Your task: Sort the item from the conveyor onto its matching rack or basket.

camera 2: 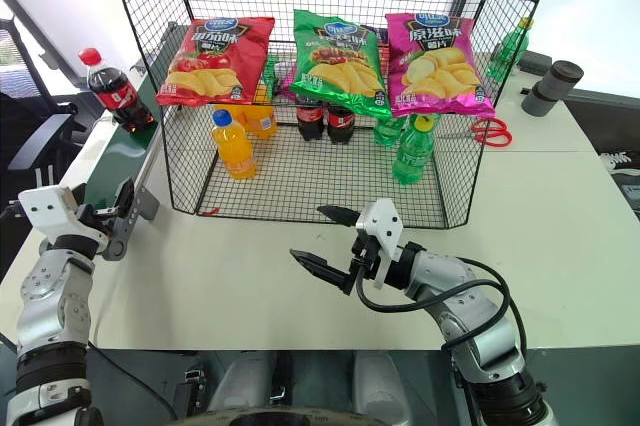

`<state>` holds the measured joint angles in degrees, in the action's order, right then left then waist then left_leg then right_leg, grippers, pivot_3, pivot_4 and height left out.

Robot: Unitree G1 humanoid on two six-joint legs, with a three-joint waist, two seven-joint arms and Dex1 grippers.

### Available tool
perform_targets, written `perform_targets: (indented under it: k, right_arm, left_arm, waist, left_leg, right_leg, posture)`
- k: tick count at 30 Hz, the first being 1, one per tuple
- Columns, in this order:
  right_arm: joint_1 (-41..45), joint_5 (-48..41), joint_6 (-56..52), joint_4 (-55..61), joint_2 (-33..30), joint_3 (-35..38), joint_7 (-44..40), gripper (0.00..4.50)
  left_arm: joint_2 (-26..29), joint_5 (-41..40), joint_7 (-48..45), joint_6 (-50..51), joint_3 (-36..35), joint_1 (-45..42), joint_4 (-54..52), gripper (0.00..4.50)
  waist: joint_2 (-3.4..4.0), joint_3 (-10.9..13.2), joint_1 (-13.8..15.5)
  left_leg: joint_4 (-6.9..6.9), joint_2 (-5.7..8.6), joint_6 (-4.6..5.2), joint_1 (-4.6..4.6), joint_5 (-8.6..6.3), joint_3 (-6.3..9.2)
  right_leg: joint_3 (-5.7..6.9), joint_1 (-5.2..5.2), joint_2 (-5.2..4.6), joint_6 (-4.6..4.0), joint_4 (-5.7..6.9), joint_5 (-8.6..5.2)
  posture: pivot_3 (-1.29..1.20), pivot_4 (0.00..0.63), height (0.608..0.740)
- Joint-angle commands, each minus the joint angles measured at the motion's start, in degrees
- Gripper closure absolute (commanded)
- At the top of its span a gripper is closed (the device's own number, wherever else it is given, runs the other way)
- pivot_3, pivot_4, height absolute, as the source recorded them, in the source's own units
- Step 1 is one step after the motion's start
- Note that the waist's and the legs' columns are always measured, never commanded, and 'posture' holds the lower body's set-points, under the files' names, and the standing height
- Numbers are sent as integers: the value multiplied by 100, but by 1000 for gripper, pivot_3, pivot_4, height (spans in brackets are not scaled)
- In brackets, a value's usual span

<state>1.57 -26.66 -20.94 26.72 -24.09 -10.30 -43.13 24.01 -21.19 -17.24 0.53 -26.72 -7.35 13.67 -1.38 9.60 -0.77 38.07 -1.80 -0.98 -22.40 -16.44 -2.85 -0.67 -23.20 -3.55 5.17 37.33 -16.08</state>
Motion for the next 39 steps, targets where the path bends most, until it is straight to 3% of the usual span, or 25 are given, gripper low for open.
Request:
perform_targets:
  k: [1,24,28,29,33,39]
  right_arm:
    - [59,-83,21,288,43,-27,11,52]
    - [152,-119,47,168,42,5,-88,52]
    - [228,-127,24,115,54,15,-79,0]
    - [229,-129,24,113,53,14,-74,0]
    - [211,-133,32,112,42,8,-67,0]
    - [128,-128,93,95,-10,12,-154,0]
  left_arm:
    - [69,4,30,-191,-132,-85,18,0]
    - [127,52,252,-743,-192,-155,333,0]
    - [126,40,216,-818,-216,-190,377,1385]
    - [150,54,224,-813,-226,-186,381,1506]
    - [341,50,147,-769,-291,-159,311,1506]
    - [944,-584,-804,-158,-320,67,-711,1506]
  waist:
    - [0,0,1]
    - [0,0,0]
    - [0,0,0]
    - [0,0,0]
    - [-2,0,3]
    - [-18,0,-14]
  left_leg:
    - [0,0,0,0,0,0]
    - [0,0,0,0,0,1]
    - [0,0,0,0,0,1]
    - [0,-1,0,0,0,2]
    - [0,-1,-1,-2,0,4]
    - [-3,-3,-2,-8,-1,6]
  right_leg:
    - [0,0,0,0,0,0]
    - [0,0,-2,0,-1,0]
    - [0,0,-3,0,-1,0]
    - [0,0,-3,-1,-1,0]
    - [2,0,-4,-1,-2,0]
    - [2,-8,-7,-3,-5,-1]
  posture:
    - [0,150,740]
    - [0,150,740]
    - [0,150,740]
    - [0,150,740]
    - [0,150,740]
    - [0,150,740]
